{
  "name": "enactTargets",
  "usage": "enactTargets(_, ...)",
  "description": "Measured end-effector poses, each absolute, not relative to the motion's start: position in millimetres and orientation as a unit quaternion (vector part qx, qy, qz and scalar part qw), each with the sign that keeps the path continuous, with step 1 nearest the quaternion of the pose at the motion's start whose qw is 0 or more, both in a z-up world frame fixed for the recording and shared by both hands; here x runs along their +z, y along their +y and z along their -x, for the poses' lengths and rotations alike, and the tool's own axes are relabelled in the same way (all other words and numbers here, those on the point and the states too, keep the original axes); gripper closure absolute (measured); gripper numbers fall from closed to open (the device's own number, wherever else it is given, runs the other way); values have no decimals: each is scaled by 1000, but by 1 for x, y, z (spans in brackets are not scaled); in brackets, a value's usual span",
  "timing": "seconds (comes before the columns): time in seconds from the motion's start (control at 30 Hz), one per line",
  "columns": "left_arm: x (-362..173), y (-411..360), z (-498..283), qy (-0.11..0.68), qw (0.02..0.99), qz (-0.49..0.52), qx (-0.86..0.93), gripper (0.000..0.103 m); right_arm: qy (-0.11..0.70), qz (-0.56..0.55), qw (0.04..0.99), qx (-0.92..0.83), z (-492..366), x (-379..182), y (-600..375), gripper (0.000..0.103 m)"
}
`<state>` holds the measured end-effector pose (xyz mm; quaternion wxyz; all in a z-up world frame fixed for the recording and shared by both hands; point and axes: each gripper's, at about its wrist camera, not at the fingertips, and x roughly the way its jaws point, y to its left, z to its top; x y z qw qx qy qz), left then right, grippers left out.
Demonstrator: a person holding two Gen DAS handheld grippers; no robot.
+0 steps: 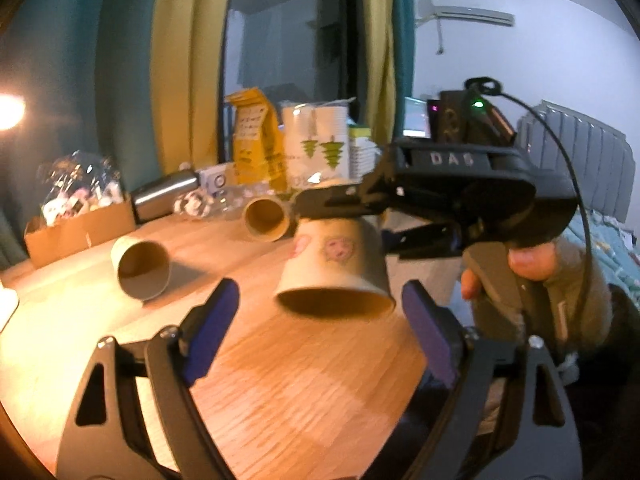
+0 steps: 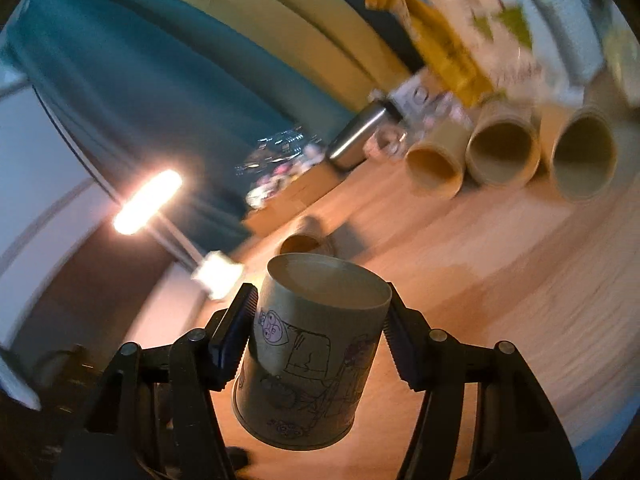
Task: Flip cup upside down
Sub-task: 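Rotate the cup with the right gripper and lower it onto its base, then open the right gripper and pull back from the standing cup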
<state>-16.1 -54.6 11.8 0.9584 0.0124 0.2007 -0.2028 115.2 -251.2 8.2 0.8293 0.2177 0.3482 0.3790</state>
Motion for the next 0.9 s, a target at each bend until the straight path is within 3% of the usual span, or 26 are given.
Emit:
enactTargets(0.53, 8, 18, -29, 234, 963, 88, -95, 18, 233, 19, 948, 214, -90, -2, -199, 38)
enactTargets(0.9, 5, 22, -35, 246, 961, 97, -79, 18, 244, 70, 949, 189, -91, -10, -188, 38)
